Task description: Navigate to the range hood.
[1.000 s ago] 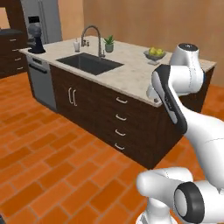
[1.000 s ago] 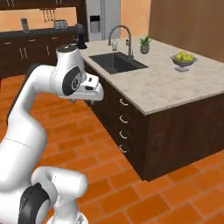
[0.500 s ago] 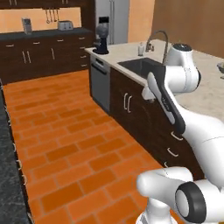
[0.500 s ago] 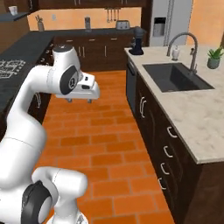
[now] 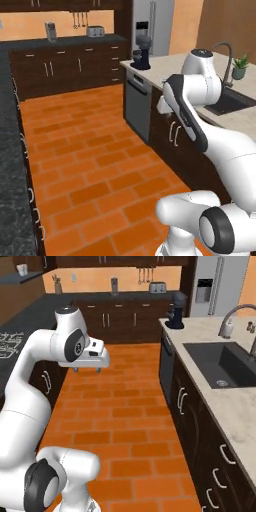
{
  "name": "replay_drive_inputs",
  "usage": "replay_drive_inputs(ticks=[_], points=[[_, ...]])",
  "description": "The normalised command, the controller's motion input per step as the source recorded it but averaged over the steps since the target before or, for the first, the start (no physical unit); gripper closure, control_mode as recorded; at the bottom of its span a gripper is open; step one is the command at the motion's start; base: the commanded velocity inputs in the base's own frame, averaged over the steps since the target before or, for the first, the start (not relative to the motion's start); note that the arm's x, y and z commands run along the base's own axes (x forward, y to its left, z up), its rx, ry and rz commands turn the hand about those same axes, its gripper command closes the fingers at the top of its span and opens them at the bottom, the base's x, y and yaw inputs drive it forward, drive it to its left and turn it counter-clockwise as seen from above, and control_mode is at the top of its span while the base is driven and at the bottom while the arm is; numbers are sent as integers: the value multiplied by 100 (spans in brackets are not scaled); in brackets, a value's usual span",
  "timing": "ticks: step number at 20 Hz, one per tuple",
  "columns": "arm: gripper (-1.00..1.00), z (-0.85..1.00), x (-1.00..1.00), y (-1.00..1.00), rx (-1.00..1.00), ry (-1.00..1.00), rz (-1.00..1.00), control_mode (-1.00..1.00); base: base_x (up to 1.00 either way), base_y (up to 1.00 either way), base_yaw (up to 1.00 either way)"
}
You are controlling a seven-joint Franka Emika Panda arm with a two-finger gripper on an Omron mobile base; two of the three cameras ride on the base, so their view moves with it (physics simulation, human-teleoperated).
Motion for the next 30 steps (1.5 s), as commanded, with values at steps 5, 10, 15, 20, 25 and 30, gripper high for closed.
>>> replay_drive_inputs(ticks=[5, 10, 15, 20, 25, 30], points=[[-100, 0, 0, 0, 0, 0, 0, 100, 100, 0, 7], [-100, 0, 0, 0, 0, 0, 0, 100, 100, 0, 10], [-100, 0, 0, 0, 0, 0, 0, 100, 100, -25, 31], [-100, 0, 0, 0, 0, 0, 0, 100, 100, -38, 52], [-100, 0, 0, 0, 0, 0, 0, 100, 100, -29, 60], [-100, 0, 0, 0, 0, 0, 0, 100, 100, -30, 59]])
